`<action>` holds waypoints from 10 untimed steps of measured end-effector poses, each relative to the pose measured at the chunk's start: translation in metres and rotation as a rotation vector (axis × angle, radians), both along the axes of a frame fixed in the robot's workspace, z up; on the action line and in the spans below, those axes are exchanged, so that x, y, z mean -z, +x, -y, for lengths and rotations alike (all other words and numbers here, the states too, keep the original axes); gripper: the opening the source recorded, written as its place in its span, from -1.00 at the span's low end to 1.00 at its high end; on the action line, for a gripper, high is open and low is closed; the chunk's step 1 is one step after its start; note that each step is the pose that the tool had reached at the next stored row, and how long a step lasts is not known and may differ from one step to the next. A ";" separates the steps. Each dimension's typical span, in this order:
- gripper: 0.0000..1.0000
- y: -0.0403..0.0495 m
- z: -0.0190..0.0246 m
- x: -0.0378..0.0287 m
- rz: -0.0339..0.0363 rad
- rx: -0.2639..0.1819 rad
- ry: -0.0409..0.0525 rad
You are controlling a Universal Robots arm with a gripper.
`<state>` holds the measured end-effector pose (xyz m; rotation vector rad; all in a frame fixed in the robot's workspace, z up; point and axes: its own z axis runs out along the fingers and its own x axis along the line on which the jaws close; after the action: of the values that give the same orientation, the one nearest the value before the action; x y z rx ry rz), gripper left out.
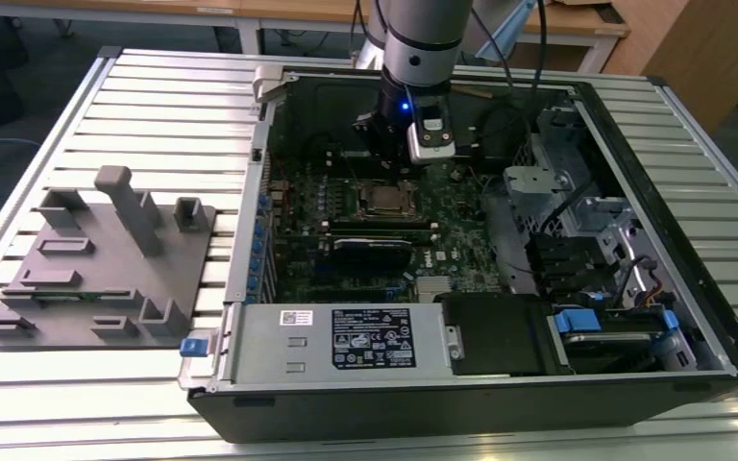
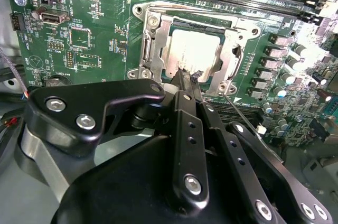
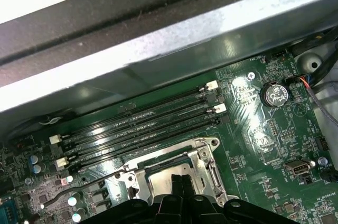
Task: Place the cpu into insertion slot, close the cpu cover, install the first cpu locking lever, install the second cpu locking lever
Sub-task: 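Close the cpu cover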
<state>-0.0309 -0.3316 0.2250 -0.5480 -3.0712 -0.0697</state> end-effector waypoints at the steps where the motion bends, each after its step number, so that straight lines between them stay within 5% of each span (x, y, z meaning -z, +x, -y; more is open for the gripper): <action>1: -0.80 0.0000 0.0000 0.0000 0.0000 0.000 0.0000; 10: -0.80 0.0000 0.0000 0.0000 0.0000 -0.013 0.0000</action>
<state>-0.0309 -0.3316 0.2250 -0.5281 -3.0744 -0.0694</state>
